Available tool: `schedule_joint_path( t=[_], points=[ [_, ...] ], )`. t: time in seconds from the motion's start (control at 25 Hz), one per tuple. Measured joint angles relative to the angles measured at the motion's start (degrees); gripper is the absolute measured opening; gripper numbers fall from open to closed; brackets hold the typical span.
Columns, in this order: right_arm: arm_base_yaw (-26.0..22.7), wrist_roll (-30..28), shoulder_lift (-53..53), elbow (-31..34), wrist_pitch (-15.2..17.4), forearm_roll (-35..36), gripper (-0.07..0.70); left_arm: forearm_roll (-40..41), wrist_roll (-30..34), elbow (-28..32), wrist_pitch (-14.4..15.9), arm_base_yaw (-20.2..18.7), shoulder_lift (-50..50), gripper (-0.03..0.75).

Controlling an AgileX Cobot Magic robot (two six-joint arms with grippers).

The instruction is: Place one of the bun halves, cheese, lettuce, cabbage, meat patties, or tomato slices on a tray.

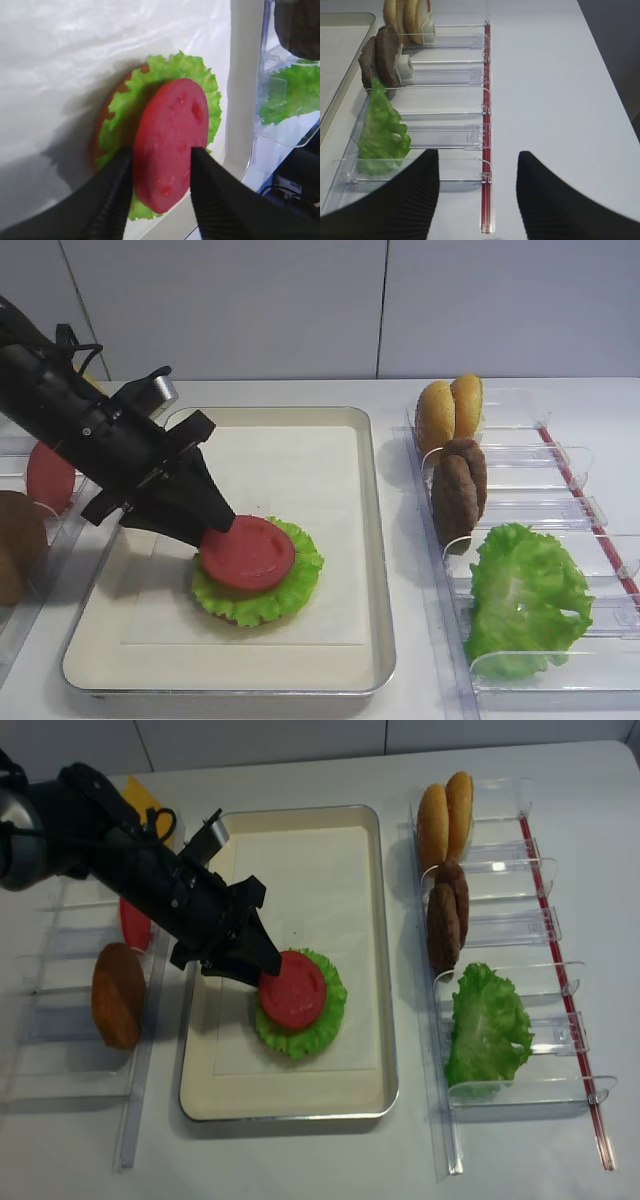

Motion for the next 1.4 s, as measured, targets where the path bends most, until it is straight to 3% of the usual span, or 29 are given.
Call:
schedule_joint_path(
  t=[0.64, 1.0, 1.4],
  points=[
    [0.0, 0.0, 0.0, 0.0, 0.0, 0.0, 0.378, 4.68, -3.94, -0.9, 0.28, -2.91, 0.0, 0.287],
    [0.0, 0.0, 0.0, 0.0, 0.0, 0.0, 0.378, 17.92, -14.41, -7.24, 0.81, -2.91, -2.45, 0.287],
    [0.0, 0.0, 0.0, 0.0, 0.0, 0.0, 0.378, 41.12, -28.93, -9.4, 2.11, -2.91, -13.88, 0.287]
  ],
)
